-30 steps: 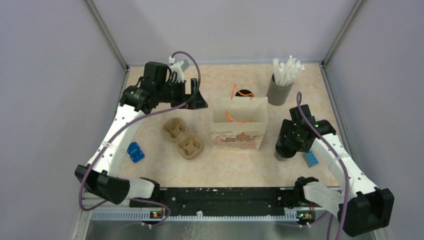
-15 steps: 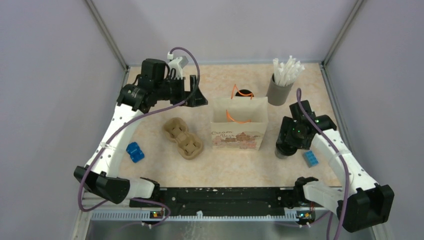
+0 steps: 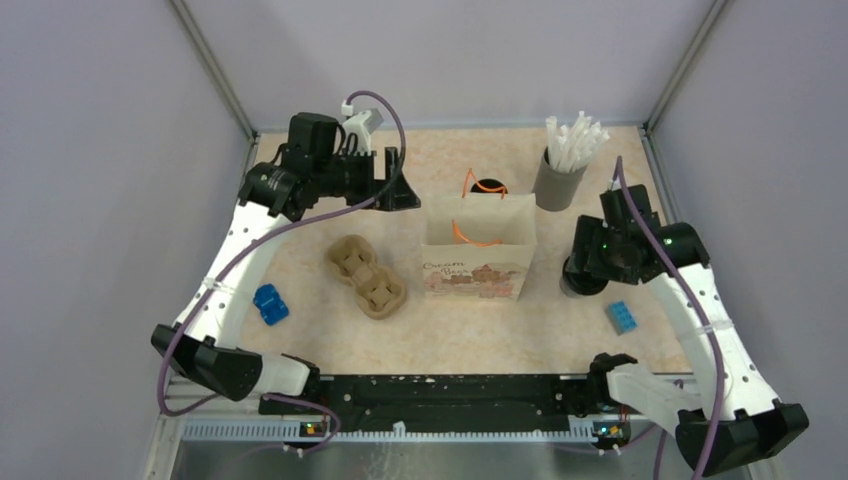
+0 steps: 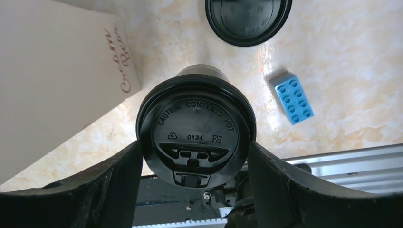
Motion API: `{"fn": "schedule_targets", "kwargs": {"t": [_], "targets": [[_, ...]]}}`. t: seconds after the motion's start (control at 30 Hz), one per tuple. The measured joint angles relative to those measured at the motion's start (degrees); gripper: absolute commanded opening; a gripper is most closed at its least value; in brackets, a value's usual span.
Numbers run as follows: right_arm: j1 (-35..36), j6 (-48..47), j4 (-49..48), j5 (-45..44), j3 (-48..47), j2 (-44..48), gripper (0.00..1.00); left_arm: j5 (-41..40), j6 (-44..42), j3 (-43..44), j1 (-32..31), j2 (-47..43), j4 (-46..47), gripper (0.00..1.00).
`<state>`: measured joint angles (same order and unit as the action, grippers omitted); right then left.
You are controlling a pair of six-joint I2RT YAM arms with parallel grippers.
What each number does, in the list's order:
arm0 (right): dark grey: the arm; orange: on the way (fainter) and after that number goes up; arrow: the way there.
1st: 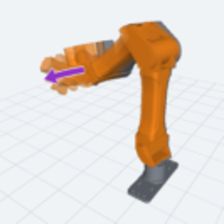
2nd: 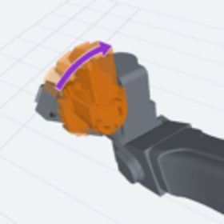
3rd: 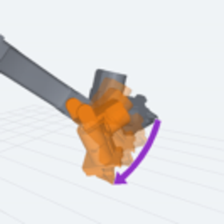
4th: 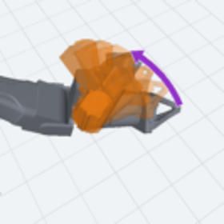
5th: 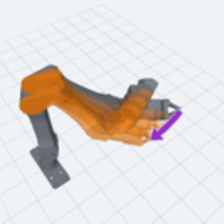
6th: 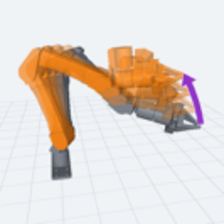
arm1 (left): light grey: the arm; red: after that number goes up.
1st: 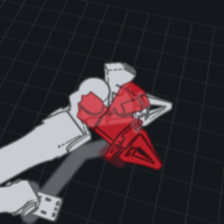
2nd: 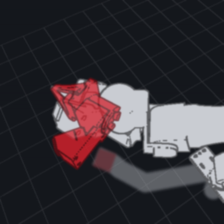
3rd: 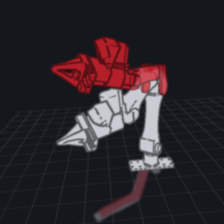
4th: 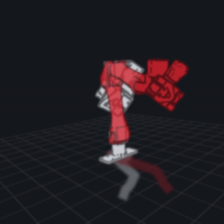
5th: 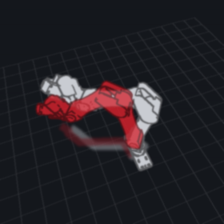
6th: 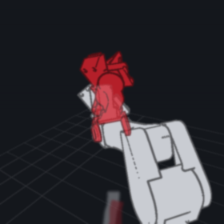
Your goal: Pack the takeout coffee
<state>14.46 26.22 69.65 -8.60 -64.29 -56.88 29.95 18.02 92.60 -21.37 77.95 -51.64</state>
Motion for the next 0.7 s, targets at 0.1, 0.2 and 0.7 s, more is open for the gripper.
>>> {"fn": "schedule_targets", "kwargs": {"t": [0.1,0.2,0.7], "targets": [[0.0,-2.1,2.4,-0.5,-7.7,-0.6,0.69,-0.3,0.3,0.6,-2.0,1.4,-0.1,0.92],[0.0,-4.3,3.5,-0.9,-16.6,-2.1,0.69,-1.1,0.9,1.5,-4.5,3.0,-0.3,0.89],[0.0,-15.9,1.1,14.4,-40.0,-5.4,0.66,-5.7,0.6,2.7,-9.9,6.6,-0.4,0.60]]}}
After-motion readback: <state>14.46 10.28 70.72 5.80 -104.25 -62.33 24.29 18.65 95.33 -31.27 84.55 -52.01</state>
